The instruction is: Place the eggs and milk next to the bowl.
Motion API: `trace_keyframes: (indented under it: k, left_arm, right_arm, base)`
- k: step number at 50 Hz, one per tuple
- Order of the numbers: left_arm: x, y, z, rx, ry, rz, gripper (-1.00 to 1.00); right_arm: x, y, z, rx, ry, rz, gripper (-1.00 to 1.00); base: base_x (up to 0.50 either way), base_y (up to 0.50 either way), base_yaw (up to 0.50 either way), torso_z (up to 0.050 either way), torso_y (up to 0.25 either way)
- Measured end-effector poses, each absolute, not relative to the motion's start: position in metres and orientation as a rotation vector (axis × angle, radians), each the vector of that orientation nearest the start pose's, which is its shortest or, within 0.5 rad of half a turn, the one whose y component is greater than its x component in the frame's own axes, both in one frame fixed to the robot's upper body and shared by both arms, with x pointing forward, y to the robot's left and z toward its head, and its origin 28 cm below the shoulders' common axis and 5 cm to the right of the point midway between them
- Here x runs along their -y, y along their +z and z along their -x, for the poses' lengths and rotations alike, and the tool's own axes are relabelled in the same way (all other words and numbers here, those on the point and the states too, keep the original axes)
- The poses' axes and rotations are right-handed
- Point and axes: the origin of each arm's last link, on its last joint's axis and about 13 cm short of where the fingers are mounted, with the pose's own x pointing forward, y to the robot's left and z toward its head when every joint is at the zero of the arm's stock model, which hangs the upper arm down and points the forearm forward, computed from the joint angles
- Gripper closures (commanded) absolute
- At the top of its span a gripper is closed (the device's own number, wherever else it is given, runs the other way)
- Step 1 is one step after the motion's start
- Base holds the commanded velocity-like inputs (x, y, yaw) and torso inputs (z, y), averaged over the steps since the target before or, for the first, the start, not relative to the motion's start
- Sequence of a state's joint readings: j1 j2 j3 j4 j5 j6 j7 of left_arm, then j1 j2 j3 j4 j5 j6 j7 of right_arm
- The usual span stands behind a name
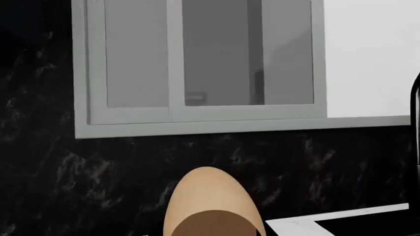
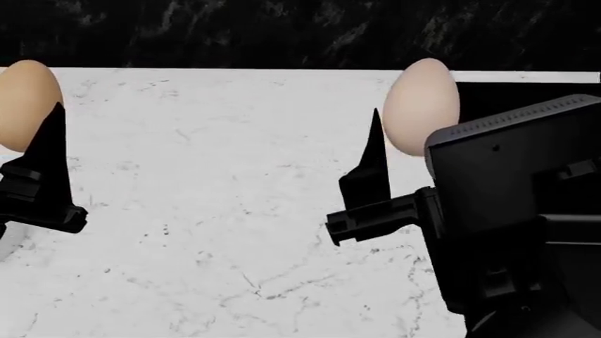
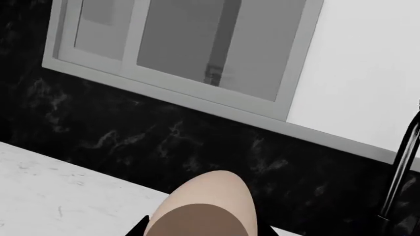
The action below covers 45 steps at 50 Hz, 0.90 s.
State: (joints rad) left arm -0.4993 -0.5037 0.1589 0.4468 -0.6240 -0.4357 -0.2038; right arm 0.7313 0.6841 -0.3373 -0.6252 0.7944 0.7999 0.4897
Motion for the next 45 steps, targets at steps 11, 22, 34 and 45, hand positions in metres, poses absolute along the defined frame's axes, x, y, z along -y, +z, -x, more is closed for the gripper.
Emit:
trace_keyframes:
  k: [11, 22, 34, 45]
  left_arm:
    - [-0.2465, 0.1973, -0.2639, 0.356, -0.202, 0.006, 1.0]
    - [-0.2463, 0.1972, -0.2643, 0.357, -0.201, 0.004, 1.0]
    - [-0.2464, 0.1976, -0.2642, 0.358, -0.202, 0.004, 1.0]
    - [-0.2456, 0.1962, -0.2649, 0.355, -0.205, 0.002, 1.0]
  right_arm:
    - [0.1304, 0.2319, -0.2447, 0.236, 0.134, 0.249, 1.0]
    - [0.1306, 0.2311, -0.2447, 0.235, 0.134, 0.245, 1.0]
    - [0.1303, 0.2319, -0.2443, 0.235, 0.134, 0.247, 1.0]
    - [0.1321, 0.2289, -0.243, 0.231, 0.128, 0.238, 1.0]
  base:
    - [0.0, 0.5, 0.0, 0.0, 0.0]
    - [0.0, 0.5, 0.0, 0.0, 0.0]
    - [0.0, 0.5, 0.0, 0.0, 0.0]
    - [0.0, 0.5, 0.0, 0.0, 0.0]
